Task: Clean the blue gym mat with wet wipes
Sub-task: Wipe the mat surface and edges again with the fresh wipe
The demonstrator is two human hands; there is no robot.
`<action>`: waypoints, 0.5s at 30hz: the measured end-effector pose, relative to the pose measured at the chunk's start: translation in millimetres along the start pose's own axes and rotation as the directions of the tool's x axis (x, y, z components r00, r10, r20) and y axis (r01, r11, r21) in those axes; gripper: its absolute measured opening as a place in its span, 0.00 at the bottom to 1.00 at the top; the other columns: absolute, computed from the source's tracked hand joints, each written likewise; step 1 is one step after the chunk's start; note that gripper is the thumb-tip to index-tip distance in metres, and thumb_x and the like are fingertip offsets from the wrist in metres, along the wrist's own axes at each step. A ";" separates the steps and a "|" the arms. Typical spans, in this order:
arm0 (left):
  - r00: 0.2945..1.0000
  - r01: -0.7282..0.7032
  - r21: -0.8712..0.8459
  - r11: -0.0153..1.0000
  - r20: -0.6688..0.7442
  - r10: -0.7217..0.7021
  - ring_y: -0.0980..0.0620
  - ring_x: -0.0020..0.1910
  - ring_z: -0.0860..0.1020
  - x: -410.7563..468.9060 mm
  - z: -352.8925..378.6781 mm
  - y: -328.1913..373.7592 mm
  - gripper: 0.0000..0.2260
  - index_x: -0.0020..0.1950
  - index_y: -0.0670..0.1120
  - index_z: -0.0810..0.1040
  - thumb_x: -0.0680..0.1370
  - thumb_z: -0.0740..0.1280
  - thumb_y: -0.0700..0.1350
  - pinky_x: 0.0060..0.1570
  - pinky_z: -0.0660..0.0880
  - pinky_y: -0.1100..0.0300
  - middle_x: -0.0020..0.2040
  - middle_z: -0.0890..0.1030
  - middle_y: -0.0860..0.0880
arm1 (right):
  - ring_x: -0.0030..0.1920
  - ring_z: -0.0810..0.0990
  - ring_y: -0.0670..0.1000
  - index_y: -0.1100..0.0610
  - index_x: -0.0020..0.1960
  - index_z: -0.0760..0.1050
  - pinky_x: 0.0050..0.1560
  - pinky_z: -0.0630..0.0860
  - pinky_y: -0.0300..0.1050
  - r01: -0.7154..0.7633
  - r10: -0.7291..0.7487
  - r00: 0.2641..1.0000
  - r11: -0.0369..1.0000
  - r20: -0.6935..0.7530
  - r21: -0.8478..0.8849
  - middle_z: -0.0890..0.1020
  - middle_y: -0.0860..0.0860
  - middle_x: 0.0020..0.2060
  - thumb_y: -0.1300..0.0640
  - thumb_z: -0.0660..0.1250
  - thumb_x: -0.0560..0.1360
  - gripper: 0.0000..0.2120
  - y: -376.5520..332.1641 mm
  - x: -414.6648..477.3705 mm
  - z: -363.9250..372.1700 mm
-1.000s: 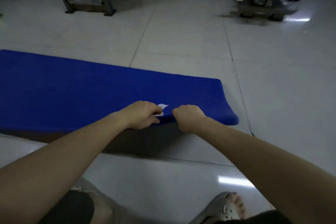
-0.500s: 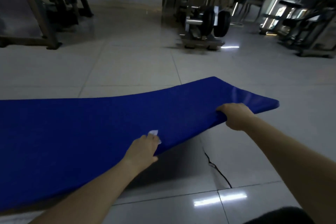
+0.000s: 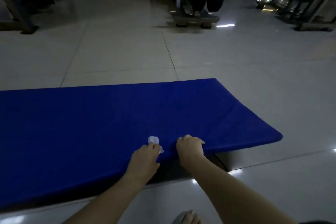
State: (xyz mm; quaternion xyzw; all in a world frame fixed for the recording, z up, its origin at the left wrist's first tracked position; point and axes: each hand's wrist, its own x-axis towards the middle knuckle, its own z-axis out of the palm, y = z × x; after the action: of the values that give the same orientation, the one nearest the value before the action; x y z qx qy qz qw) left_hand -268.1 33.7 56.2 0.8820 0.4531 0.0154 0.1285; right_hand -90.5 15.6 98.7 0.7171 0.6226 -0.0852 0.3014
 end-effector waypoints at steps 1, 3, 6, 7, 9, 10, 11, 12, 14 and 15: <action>1.000 0.000 -0.030 1.000 0.017 0.000 0.56 0.55 0.75 -6.6 11.0 1.5 0.23 0.71 0.52 0.68 0.79 0.70 0.51 0.50 0.77 0.59 0.64 0.74 0.56 | 0.61 0.75 0.69 0.63 0.73 0.62 0.60 0.76 0.66 -0.004 0.004 1.000 1.000 0.008 0.012 0.71 0.66 0.66 0.55 0.68 0.78 0.29 -0.3 -1.1 12.0; 0.998 0.006 -0.106 0.994 0.055 0.000 0.57 0.56 0.74 -19.6 31.1 6.8 0.22 0.71 0.51 0.67 0.79 0.69 0.50 0.52 0.76 0.60 0.64 0.73 0.57 | 0.63 0.74 0.69 0.63 0.74 0.61 0.60 0.76 0.65 -0.018 0.017 1.000 0.999 0.010 0.034 0.69 0.66 0.67 0.55 0.67 0.79 0.29 2.1 -2.6 37.5; 0.994 0.020 -0.299 0.954 0.105 0.012 0.57 0.51 0.74 -35.2 45.2 11.4 0.07 0.57 0.51 0.72 0.80 0.67 0.47 0.48 0.74 0.60 0.57 0.76 0.55 | 0.68 0.69 0.69 0.61 0.77 0.56 0.61 0.75 0.66 -0.025 0.017 0.992 0.997 0.122 0.070 0.65 0.65 0.71 0.56 0.66 0.79 0.31 0.8 -5.2 70.4; 0.992 0.047 -0.359 0.932 0.124 -0.003 0.57 0.49 0.75 -40.2 46.1 9.0 0.03 0.51 0.51 0.72 0.82 0.65 0.47 0.47 0.75 0.60 0.54 0.78 0.55 | 0.69 0.69 0.70 0.60 0.78 0.55 0.61 0.75 0.67 -0.025 0.013 0.984 0.998 0.180 0.064 0.64 0.65 0.71 0.57 0.65 0.80 0.32 -1.9 -7.1 77.4; 0.987 0.122 -0.446 0.887 0.147 -0.062 0.62 0.43 0.77 -46.3 43.5 1.5 0.09 0.43 0.53 0.72 0.83 0.63 0.47 0.41 0.74 0.67 0.48 0.80 0.60 | 0.69 0.67 0.72 0.59 0.78 0.53 0.60 0.75 0.68 -0.056 0.041 0.958 0.997 0.284 0.046 0.62 0.65 0.72 0.56 0.64 0.80 0.32 -3.5 -8.7 84.7; 0.983 0.162 -0.494 0.854 0.153 -0.098 0.65 0.40 0.77 -48.7 41.1 -3.3 0.11 0.41 0.54 0.73 0.84 0.63 0.48 0.38 0.72 0.69 0.45 0.82 0.62 | 0.69 0.67 0.72 0.59 0.79 0.52 0.61 0.75 0.69 -0.081 0.066 0.945 0.996 0.321 0.035 0.61 0.65 0.72 0.55 0.64 0.80 0.33 -3.0 -8.8 86.2; 0.977 0.208 -0.543 0.813 0.161 -0.142 0.64 0.34 0.75 -51.2 37.9 -8.0 0.12 0.40 0.54 0.74 0.84 0.63 0.49 0.34 0.70 0.69 0.43 0.82 0.59 | 0.70 0.67 0.71 0.58 0.79 0.52 0.62 0.74 0.69 -0.092 0.077 0.932 0.995 0.356 0.027 0.61 0.64 0.73 0.54 0.65 0.80 0.34 -2.1 -9.1 84.1; 0.965 0.260 -0.575 0.776 0.176 -0.194 0.61 0.30 0.72 -52.6 34.6 -12.4 0.12 0.40 0.52 0.76 0.83 0.64 0.50 0.32 0.68 0.66 0.39 0.82 0.55 | 0.70 0.67 0.70 0.58 0.79 0.53 0.63 0.73 0.69 -0.082 0.063 0.919 0.996 0.389 0.032 0.61 0.63 0.73 0.53 0.67 0.79 0.35 -0.9 -8.1 81.3; 0.925 0.377 -0.627 0.682 0.219 -0.310 0.59 0.29 0.72 -53.5 25.7 -19.4 0.11 0.43 0.48 0.80 0.83 0.65 0.50 0.33 0.68 0.57 0.34 0.80 0.50 | 0.67 0.71 0.66 0.58 0.77 0.58 0.63 0.73 0.66 -0.014 -0.027 0.911 0.995 0.413 0.094 0.64 0.60 0.72 0.52 0.69 0.77 0.34 -1.1 -5.9 66.1; 0.901 0.427 -0.661 0.617 0.253 -0.352 0.59 0.30 0.74 -53.4 19.1 -21.9 0.11 0.45 0.45 0.80 0.83 0.65 0.49 0.35 0.70 0.55 0.34 0.80 0.52 | 0.64 0.74 0.64 0.58 0.74 0.62 0.61 0.75 0.62 0.029 -0.093 0.917 0.986 0.389 0.165 0.67 0.59 0.70 0.52 0.69 0.78 0.29 -5.7 -5.5 55.4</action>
State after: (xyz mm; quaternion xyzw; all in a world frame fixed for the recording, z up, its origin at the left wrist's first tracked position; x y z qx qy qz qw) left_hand -314.2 -1.1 37.2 0.6456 0.5859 0.1147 0.4762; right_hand -83.0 -18.6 55.0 0.6867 0.5625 -0.2861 0.3609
